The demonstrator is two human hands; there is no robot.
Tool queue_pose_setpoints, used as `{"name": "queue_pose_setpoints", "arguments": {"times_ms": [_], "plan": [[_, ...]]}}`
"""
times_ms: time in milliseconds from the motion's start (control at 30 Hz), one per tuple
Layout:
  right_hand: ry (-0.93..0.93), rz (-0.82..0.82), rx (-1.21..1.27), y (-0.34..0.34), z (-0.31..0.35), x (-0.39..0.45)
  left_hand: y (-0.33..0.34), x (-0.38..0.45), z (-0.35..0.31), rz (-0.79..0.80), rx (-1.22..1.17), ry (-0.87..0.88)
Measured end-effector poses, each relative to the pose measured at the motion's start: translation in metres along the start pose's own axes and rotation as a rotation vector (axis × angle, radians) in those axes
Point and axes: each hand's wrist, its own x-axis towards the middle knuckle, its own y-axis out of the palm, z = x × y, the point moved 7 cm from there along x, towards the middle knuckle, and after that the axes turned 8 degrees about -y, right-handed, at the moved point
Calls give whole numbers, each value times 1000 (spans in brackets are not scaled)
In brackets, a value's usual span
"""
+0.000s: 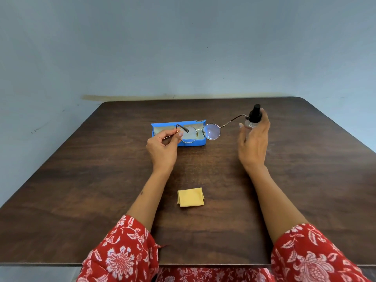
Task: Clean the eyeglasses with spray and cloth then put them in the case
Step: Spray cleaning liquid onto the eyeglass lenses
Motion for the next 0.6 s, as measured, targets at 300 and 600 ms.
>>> {"name": "queue_pose_setpoints", "arguments": {"times_ms": [300, 600], "plan": [[138, 73, -101, -4, -18, 0, -2, -2, 1, -5, 9, -4], [296, -37, -340, -39, 9, -15, -2, -4, -4, -8, 51, 18]]}}
